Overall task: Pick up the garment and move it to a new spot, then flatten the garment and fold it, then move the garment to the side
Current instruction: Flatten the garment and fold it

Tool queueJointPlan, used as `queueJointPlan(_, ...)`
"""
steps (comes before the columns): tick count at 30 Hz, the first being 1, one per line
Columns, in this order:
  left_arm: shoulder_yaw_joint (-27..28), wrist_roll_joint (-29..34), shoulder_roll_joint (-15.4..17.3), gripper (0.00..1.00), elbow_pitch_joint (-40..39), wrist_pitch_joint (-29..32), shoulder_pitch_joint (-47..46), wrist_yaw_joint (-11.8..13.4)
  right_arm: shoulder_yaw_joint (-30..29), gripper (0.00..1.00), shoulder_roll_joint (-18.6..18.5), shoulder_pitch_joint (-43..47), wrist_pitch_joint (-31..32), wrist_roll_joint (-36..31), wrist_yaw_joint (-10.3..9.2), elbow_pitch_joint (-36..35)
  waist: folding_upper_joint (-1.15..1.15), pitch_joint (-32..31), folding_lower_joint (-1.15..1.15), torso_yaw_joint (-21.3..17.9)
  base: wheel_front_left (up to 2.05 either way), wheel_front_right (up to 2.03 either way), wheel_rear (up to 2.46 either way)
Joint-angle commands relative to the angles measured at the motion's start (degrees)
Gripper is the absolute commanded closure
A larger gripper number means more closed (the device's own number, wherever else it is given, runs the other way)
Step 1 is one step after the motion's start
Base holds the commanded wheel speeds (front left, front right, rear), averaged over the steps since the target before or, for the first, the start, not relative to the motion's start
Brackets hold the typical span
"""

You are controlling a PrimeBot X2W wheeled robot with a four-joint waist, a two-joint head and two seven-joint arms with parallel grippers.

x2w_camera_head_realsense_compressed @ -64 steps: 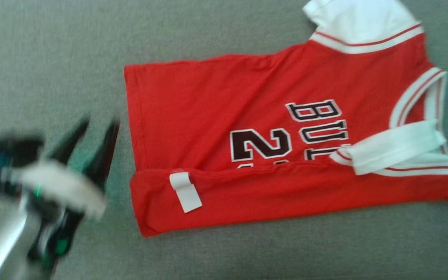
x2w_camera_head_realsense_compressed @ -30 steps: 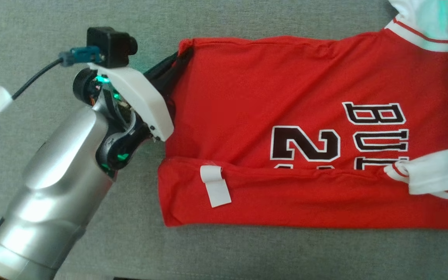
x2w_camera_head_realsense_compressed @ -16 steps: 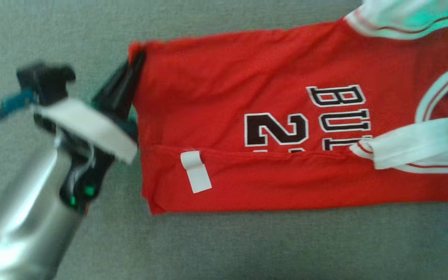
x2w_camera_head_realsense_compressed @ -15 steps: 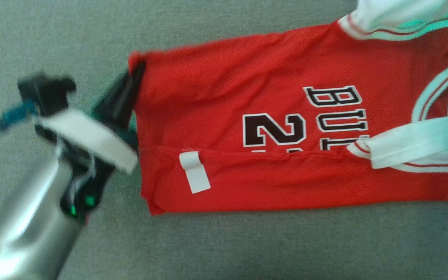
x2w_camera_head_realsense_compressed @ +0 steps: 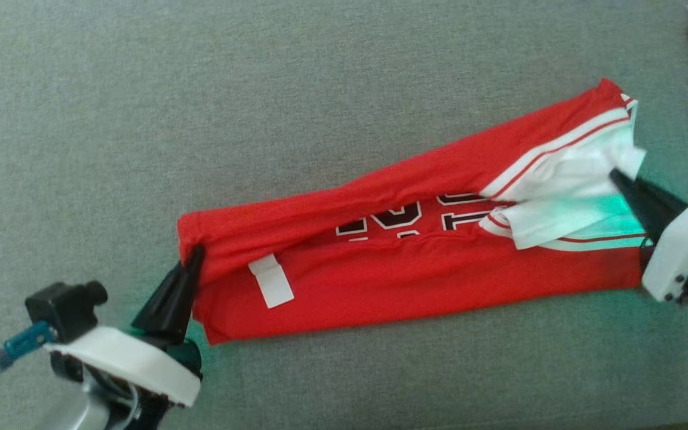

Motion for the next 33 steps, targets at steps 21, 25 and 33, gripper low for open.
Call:
queueJointPlan(21, 8.8, 15.3, -4.8, 0.0, 2.0, -18.4, 3.6, 11.0, -4.1, 0.0, 2.0, -3.0, 4.6, -7.5, -0.04, 3.2, 0.0, -0.5, 0.01, 1.0, 0.0, 0.0, 0.0)
queueJointPlan(25, 10.7, 20.7, -9.1, 0.0, 3.1, -18.6, 4.9, 9.9, -3.3, 0.0, 2.2, -3.3, 6.4, -10.8, -0.04, 8.1, 0.0, -0.8, 0.01, 1.9, 0.0, 0.0, 0.0)
queueJointPlan(33, 18.9, 30.4, -18.1, 0.0, 5.7, -18.6, 9.5, 3.7, -2.6, 0.0, 2.5, -1.1, 12.2, -8.4, -0.04, 12.3, 0.0, -1.9, 0.01, 3.2, 0.0, 0.0, 0.0)
